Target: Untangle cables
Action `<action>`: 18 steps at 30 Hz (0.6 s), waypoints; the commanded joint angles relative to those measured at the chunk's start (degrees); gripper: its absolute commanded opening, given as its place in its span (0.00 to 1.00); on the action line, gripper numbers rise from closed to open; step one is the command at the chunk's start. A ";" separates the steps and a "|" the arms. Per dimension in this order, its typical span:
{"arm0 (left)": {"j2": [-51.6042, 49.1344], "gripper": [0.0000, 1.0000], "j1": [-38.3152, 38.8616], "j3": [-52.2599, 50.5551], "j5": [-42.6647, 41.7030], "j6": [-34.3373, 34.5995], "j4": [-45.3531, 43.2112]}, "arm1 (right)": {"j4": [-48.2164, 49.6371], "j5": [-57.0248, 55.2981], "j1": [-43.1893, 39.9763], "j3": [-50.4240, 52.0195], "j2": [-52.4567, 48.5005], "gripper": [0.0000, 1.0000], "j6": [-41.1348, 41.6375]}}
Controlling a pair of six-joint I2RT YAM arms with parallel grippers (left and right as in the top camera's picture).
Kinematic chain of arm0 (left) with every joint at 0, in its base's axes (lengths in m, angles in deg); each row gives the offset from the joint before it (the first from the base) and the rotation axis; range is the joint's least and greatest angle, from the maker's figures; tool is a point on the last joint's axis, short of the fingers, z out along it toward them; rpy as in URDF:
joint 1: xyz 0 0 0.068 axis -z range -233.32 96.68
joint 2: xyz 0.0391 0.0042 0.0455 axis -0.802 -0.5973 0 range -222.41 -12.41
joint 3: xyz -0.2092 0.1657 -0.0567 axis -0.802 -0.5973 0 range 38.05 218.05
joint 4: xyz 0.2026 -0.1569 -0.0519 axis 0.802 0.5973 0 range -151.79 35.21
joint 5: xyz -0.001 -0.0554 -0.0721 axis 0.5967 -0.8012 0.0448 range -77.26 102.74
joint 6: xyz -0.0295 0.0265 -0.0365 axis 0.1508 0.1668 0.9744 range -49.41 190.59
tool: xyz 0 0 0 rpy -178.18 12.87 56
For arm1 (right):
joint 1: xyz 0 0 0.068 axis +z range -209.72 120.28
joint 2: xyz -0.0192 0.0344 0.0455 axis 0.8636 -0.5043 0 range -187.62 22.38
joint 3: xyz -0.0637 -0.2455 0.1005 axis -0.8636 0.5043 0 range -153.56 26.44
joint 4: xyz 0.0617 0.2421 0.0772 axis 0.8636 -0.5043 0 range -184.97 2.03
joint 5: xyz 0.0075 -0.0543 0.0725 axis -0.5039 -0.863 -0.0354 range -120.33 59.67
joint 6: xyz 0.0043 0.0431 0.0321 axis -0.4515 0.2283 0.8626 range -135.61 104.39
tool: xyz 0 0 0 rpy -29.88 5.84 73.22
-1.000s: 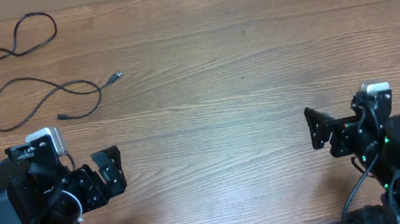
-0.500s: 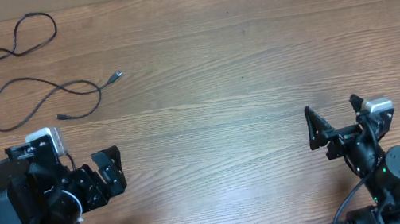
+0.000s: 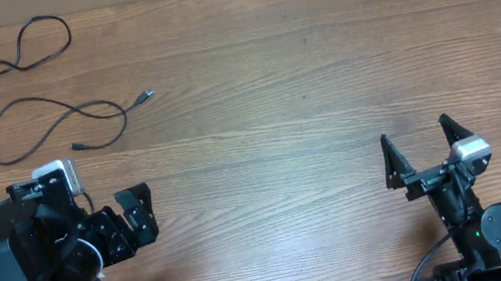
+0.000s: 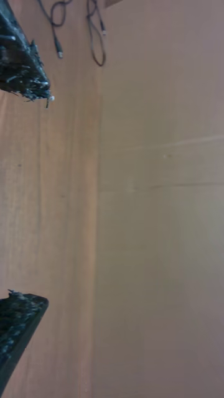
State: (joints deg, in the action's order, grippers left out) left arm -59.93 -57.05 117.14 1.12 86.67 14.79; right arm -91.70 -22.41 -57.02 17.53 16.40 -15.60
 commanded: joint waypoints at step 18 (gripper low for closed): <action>-0.04 1.00 0.39 -0.20 -0.42 -0.68 -0.13 | 8.81 1.11 0.61 8.48 5.86 1.00 -0.55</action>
State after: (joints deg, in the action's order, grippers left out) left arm -59.93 -57.05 117.14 1.12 86.67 14.79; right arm -83.37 -21.62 -56.91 25.38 21.54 -15.68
